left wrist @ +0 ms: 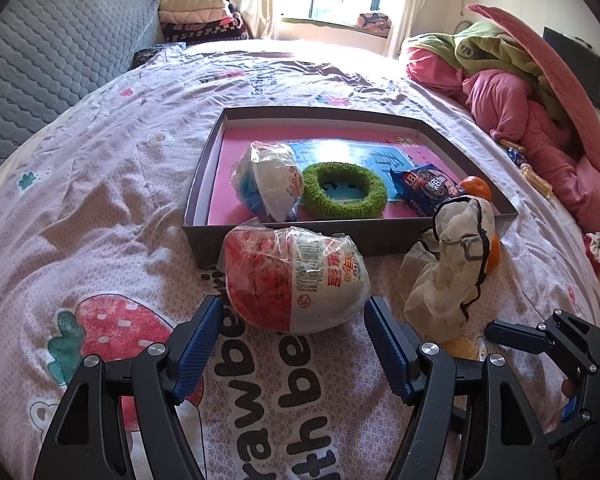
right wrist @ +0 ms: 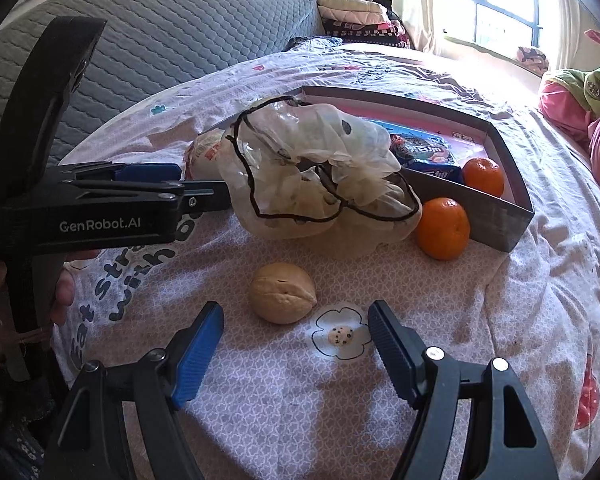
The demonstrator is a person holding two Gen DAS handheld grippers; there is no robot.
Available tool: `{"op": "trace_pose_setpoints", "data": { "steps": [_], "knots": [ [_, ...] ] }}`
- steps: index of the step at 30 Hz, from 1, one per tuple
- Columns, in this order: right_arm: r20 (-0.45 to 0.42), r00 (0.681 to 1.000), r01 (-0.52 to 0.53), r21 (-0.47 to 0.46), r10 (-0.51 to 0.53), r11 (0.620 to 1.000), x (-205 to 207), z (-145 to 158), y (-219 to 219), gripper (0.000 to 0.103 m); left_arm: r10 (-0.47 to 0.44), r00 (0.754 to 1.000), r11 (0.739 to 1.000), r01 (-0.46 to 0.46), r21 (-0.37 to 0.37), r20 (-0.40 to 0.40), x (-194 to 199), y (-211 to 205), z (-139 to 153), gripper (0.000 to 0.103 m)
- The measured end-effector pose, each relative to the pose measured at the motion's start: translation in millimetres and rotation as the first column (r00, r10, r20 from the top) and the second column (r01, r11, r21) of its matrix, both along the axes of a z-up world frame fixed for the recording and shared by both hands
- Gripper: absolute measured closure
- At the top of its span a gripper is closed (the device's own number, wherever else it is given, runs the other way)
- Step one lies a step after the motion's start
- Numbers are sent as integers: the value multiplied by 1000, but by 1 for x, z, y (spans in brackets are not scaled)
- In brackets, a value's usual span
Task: Organize objects
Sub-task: 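Move right tool toward the walnut while left tool approaches the wrapped red-white ball, then grasp the walnut with right tool while left tool grasps the wrapped red-white ball, then carry the walnut with right tool over the tray while left tool carries the ball there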
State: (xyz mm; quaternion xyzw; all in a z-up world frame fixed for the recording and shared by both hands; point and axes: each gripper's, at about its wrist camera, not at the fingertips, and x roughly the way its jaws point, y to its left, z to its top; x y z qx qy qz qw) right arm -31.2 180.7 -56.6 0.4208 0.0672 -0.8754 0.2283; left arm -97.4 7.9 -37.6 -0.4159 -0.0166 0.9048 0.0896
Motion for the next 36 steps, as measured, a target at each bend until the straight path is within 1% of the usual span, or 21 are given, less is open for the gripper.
{"op": "trace_pose_setpoints", "data": {
  "steps": [7, 14, 16, 17, 20, 21, 26, 33, 36],
  "knots": [
    [-24, 1000, -4, 11, 4, 1000, -2, -3, -7, 30, 3, 1000, 1000, -4, 28, 11, -14, -4, -6, 29],
    [-42, 999, 3, 24, -2, 1000, -6, -4, -9, 43, -5, 999, 998, 3, 62, 32, -26, -5, -13, 29],
    [-46, 999, 2, 27, -1, 1000, -7, -5, -8, 49, -4, 1000, 998, 2, 62, 28, -27, -4, -15, 29],
    [-48, 999, 2, 28, -1, 1000, -7, -5, -8, 51, -6, 1000, 998, 5, 65, 25, -28, -4, -15, 29],
    [-54, 999, -4, 28, 6, 1000, -7, -5, -9, 65, -16, 1000, 996, 14, 90, 23, -30, -4, -15, 30],
    [-59, 998, -7, 33, 9, 999, -7, -5, -9, 70, -20, 1000, 995, 17, 101, 23, -29, -3, -15, 39],
    [-82, 996, -25, 59, 30, 998, -4, -5, -12, 70, -33, 999, 994, 32, 106, 9, -25, -1, -11, 39],
    [-102, 994, -23, 40, 27, 999, -2, 3, -5, 70, -43, 997, 997, 46, 57, -57, -11, 3, 7, 39],
    [-114, 993, -11, 28, 14, 1000, 0, 8, -1, 70, -34, 997, 998, 38, 56, -74, -5, 0, 14, 39]
  ]
}}
